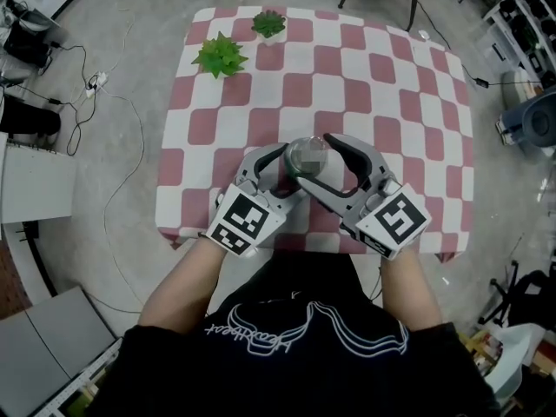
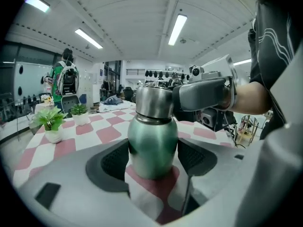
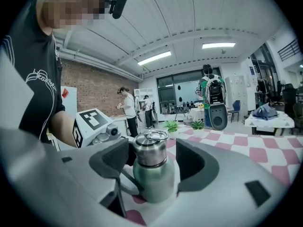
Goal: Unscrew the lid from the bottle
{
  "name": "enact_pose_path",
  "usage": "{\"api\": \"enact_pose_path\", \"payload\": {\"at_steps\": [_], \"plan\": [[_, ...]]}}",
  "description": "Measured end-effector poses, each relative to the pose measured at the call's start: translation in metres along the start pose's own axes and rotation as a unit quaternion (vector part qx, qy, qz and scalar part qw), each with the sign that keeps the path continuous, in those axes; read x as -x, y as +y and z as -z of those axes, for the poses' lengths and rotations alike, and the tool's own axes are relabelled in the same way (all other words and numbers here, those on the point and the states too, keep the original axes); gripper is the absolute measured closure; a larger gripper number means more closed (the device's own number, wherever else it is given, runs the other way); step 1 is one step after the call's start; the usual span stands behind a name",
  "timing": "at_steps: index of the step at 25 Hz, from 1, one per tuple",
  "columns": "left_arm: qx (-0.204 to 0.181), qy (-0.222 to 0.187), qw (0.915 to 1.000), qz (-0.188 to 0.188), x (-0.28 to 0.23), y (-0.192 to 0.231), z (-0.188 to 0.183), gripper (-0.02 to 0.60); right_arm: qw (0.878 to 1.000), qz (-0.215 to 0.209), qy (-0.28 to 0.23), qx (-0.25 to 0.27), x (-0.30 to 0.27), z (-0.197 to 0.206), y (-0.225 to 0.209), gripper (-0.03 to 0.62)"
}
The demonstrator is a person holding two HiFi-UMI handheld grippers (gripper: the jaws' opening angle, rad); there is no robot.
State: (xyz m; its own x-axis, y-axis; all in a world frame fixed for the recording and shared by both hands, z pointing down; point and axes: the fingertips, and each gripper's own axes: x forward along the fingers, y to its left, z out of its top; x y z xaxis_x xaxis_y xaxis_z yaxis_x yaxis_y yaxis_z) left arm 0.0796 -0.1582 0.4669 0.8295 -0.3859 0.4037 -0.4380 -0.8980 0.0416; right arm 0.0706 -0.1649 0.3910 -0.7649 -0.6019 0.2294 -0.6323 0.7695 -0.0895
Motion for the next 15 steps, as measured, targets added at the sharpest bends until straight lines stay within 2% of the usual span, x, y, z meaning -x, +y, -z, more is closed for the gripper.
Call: {"api": "enact_pose_path", "payload": {"at_steps": [6,13,15], "plan": [[0.017,-0.003,0.9994,-0.031,-0.0008,-0.0011,0.0005,0.262,1.000,0.024,0.014,0.003,-0.0039,0.0054,0.0027,0.303],[0.017,-0.005,0.9992,-0.035,-0.0011,-0.0014,0.0007,0.262,1.000,0.017,0.000,0.017,-0.0038,0.0060,0.0043,0.359],[0.017,-0.007,0.9993,-0.033,-0.0011,-0.0012,0.0006,0.262,1.000,0.012,-0.005,0.019,-0.0043,0.0056,0.0044,0.358]]}}
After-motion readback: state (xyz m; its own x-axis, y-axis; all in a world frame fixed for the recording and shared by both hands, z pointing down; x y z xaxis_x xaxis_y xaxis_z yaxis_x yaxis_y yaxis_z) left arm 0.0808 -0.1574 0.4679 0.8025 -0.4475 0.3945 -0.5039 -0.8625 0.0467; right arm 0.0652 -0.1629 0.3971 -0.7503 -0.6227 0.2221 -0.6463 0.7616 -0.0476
